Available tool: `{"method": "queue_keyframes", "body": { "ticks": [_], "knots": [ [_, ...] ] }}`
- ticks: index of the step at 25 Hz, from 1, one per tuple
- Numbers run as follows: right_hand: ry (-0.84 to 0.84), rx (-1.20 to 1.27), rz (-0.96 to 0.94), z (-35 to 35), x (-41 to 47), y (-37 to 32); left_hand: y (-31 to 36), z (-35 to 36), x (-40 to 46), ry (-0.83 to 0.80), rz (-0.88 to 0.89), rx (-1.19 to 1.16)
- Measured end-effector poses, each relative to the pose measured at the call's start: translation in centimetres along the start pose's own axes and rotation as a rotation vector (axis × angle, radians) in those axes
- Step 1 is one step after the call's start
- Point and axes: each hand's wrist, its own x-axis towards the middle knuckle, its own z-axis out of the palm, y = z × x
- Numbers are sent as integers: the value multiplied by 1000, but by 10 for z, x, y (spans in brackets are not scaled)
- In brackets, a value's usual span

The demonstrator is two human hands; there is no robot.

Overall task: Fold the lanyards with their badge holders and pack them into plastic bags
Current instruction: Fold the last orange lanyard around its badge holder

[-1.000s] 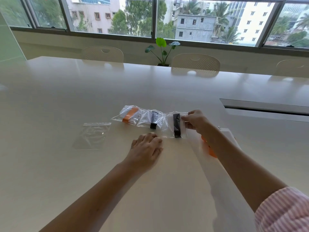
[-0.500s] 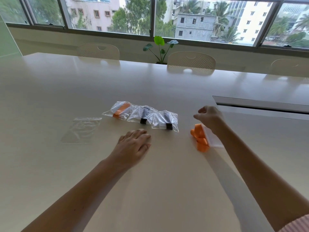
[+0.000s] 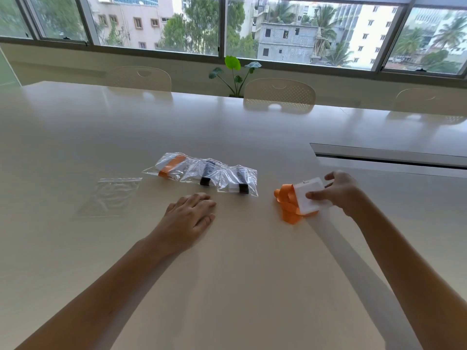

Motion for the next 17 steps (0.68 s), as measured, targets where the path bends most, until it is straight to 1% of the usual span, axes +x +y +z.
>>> {"method": "queue_keyframes", "body": {
  "ticks": [1,3,5,6,8,10,13,14,15,17],
  "knots": [
    [16,69,-32,-3,-1,-5,0,0,0,1,1,0],
    [-10,331,-82,-10,-5,-17,-1,0,0,-6,8,0],
    [-52,552,-56,-18,-10,-32,-1,1,0,-10,3,-10],
    [-69,635,-39,-22,-12,-39,0,0,1,1,0,-34],
    [-118,764,-45,-30,-17,-53,5,-9,6,66,2,-152],
    [-175,841,-78,-38,-20,-65,15,-24,20,149,31,-297],
    [-280,876,-124,-47,-25,-83,42,-49,49,301,74,-441],
    [-311,885,-142,-50,-27,-89,53,-57,60,325,79,-489],
    [-345,893,-164,-52,-29,-95,64,-64,72,306,79,-532],
    [-427,895,-223,-54,-35,-106,88,-76,94,169,83,-583]
  ]
}}
